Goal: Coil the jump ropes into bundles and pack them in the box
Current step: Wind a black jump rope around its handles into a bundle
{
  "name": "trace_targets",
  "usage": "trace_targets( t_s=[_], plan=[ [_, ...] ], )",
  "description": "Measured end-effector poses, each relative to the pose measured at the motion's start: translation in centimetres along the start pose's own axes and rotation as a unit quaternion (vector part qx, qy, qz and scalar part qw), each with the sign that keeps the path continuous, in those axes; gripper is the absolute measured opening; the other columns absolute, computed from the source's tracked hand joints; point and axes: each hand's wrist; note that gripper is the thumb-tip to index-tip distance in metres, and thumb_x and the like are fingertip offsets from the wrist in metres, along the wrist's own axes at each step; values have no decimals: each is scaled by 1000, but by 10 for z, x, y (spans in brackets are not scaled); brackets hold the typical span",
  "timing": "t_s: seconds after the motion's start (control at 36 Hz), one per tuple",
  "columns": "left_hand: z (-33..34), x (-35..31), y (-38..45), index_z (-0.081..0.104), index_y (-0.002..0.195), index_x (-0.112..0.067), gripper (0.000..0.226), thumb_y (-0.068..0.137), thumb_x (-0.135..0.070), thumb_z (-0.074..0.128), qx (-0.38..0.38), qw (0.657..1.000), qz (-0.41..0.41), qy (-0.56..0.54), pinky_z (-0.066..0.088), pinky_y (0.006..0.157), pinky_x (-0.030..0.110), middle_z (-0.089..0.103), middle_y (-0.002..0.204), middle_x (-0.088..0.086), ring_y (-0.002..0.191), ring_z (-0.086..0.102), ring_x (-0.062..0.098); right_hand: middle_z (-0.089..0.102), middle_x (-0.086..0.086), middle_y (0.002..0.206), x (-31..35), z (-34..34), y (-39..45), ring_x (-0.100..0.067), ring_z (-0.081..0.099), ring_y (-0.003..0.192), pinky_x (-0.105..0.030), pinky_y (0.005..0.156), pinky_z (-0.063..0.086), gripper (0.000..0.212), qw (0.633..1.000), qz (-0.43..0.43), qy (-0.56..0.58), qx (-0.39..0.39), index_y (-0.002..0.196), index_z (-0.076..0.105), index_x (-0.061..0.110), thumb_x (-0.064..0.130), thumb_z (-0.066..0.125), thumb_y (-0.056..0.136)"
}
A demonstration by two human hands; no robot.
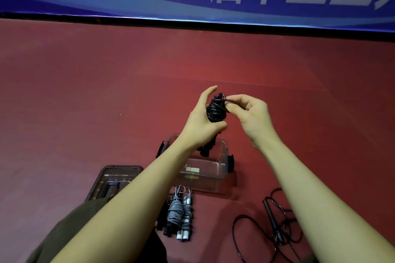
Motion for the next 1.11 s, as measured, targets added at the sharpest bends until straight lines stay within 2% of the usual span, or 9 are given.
trace_targets(
  t_s=[0.14, 0.22, 0.28, 0.44, 0.58, 0.72, 0.89, 0.97, 1.11],
  plan=[
    [0, -1, -3, 60, 97, -21, 39, 67, 2, 65, -24, 999, -21, 41, 45, 52, 28, 57, 67, -8, 55, 51, 11, 69, -1, 76, -1, 1, -2, -2, 61, 71, -12, 69, 46, 6, 999, -17, -28, -19, 80, 68, 13, 9, 69, 84],
    [1, -1, -5, 59, 93, -24, 33, 68, -3, 66, -38, 996, -12, 83, 43, 51, 23, 57, 69, -10, 56, 50, 8, 63, -14, 68, -1, 0, -5, -11, 52, 64, -18, 61, 40, 9, 997, -25, -47, -47, 75, 66, 11, 15, 73, 81],
    [1, 1, -5, 55, 95, -21, 29, 71, -7, 66, -40, 992, -5, 121, 44, 55, 27, 60, 75, -5, 62, 53, 13, 60, -1, 59, 0, 1, -7, -7, 46, 54, -17, 53, 35, 12, 997, -25, -54, -47, 72, 64, 14, 14, 72, 82],
    [5, 1, -6, 47, 90, -20, 25, 72, -14, 62, -66, 973, -5, 220, 48, 56, 35, 63, 73, -1, 69, 59, 24, 54, -2, 54, 4, 1, -10, -11, 46, 43, -20, 47, 39, 20, 998, 0, -37, -54, 76, 66, 24, 8, 62, 89],
    [2, -2, -4, 52, 91, -20, 26, 69, -13, 64, -79, 980, -22, 183, 49, 57, 37, 62, 72, 0, 68, 60, 24, 57, -2, 65, 9, 1, -11, -5, 52, 49, -14, 51, 41, 20, 999, -16, -35, 5, 92, 64, 14, -1, 51, 93],
    [-1, -5, -5, 58, 97, -21, 40, 65, 0, 66, 5, 995, -44, 86, 56, 59, 41, 62, 73, 1, 60, 61, 20, 62, -5, 73, 6, -3, -9, -7, 56, 56, -17, 54, 44, 23, 999, -47, -12, 18, 90, 63, 11, -8, 50, 90],
    [-4, -5, -5, 58, 106, -24, 49, 66, 2, 70, 48, 996, -36, 63, 50, 60, 33, 59, 73, -7, 61, 55, 11, 67, -5, 92, 2, -2, -8, -5, 61, 80, -17, 74, 47, 20, 998, -55, 31, -10, 94, 71, 12, -3, 59, 87],
    [-4, -6, -6, 58, 110, -25, 50, 69, -2, 73, 31, 996, -23, 76, 47, 60, 23, 59, 76, -10, 62, 53, 6, 65, -3, 95, -1, -2, -10, 0, 56, 74, -14, 67, 45, 25, 999, -37, 33, -13, 94, 71, 25, 3, 62, 87],
    [-2, -4, -7, 59, 107, -25, 47, 67, -2, 70, 5, 994, -19, 105, 49, 60, 33, 61, 76, -8, 62, 54, 11, 68, 3, 80, -2, -3, -8, -8, 59, 73, -19, 62, 44, 14, 998, 30, 47, 0, 84, 70, 20, 9, 64, 87]
  ],
)
Point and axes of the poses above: each hand's wrist, its own y-axis towards the middle knuckle, its own z-axis out of the palm, x = y × z
